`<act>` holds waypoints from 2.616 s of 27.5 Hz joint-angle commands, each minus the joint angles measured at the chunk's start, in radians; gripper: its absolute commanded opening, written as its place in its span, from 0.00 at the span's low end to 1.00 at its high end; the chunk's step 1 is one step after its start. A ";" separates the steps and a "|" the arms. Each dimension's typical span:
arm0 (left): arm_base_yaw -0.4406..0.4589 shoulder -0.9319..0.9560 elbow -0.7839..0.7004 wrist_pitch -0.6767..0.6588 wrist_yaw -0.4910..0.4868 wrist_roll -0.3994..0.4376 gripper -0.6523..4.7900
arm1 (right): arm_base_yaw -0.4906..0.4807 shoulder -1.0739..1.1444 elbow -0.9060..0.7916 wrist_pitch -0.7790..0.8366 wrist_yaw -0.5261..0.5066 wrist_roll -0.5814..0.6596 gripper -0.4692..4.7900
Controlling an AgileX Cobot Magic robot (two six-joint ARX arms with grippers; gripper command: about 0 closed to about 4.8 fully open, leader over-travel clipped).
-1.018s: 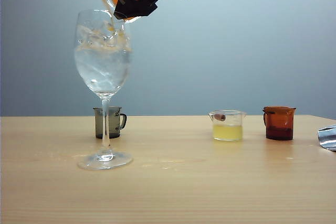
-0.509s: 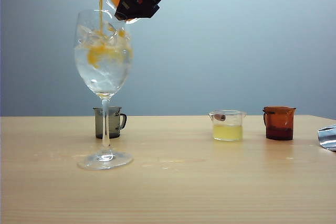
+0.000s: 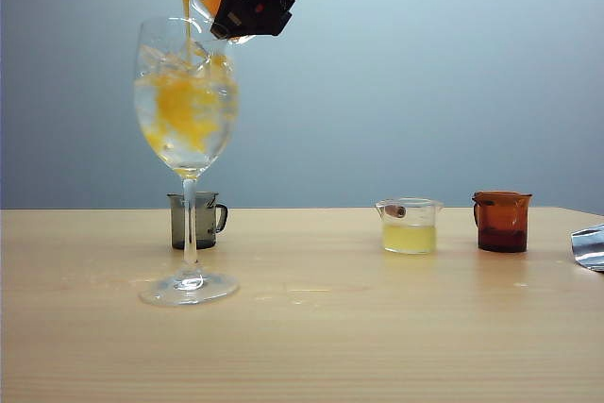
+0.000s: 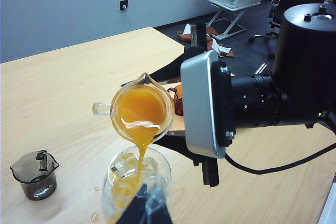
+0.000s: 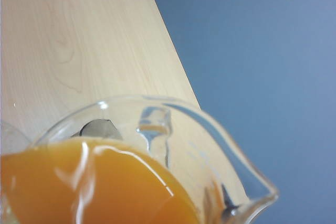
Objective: Pick up the second measuring cup from the left, pour the orange juice inside into the goblet, and finally put the measuring cup back in its original place.
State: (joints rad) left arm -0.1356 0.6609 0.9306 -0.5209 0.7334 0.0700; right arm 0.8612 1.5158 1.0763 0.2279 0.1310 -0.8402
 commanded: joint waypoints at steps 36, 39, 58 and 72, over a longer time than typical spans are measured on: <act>0.000 -0.002 0.004 -0.010 0.008 -0.002 0.11 | 0.006 -0.006 0.006 0.061 0.002 -0.190 0.18; 0.000 -0.002 0.004 -0.010 0.008 -0.002 0.11 | 0.006 -0.007 0.006 0.061 0.002 -0.216 0.18; 0.000 -0.002 0.004 -0.018 0.007 0.001 0.11 | 0.007 -0.006 0.006 0.064 0.002 -0.319 0.18; 0.000 -0.002 0.004 -0.018 0.007 0.001 0.11 | 0.007 -0.006 0.006 0.068 0.002 -0.347 0.18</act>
State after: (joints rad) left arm -0.1356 0.6609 0.9306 -0.5423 0.7334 0.0704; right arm 0.8665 1.5158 1.0763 0.2649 0.1310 -1.1873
